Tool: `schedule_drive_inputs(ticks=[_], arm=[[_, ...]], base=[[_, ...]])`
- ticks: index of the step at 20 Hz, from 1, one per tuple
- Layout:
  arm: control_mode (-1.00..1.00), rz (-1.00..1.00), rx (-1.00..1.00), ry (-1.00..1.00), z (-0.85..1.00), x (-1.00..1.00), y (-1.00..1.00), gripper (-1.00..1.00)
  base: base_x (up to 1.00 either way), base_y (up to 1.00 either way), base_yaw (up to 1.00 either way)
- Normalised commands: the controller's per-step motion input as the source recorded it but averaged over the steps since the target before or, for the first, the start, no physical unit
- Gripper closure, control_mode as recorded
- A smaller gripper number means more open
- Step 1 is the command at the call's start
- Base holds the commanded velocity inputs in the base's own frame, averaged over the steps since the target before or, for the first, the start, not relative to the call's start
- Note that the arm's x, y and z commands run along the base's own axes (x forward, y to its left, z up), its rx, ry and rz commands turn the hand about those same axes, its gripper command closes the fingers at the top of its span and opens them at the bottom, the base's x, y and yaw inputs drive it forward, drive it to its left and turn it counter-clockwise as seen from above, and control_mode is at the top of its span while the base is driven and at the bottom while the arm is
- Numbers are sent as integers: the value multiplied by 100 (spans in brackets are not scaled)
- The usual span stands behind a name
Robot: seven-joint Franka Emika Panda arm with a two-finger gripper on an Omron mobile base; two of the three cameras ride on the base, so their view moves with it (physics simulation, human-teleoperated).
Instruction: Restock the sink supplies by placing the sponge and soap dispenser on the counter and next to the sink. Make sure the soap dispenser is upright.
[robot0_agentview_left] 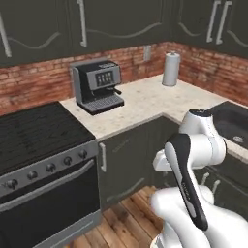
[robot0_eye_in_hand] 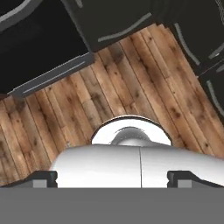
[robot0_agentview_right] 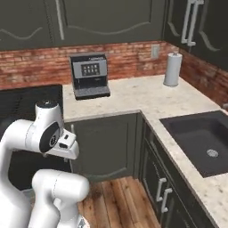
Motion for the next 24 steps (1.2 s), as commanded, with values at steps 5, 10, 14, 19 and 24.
schedule_drive_inputs(ticks=[5, 10, 14, 19, 24], arm=[[100, 0, 0, 0, 0, 0, 0, -100], [100, 0, 0, 0, 0, 0, 0, -100], [100, 0, 0, 0, 0, 0, 0, -100], [100, 0, 0, 0, 0, 0, 0, -100], [100, 0, 0, 0, 0, 0, 0, -100]], base=[[0, 36, 83], [0, 57, 78], [0, 79, 72], [2, 67, 65], [31, -8, 64]])
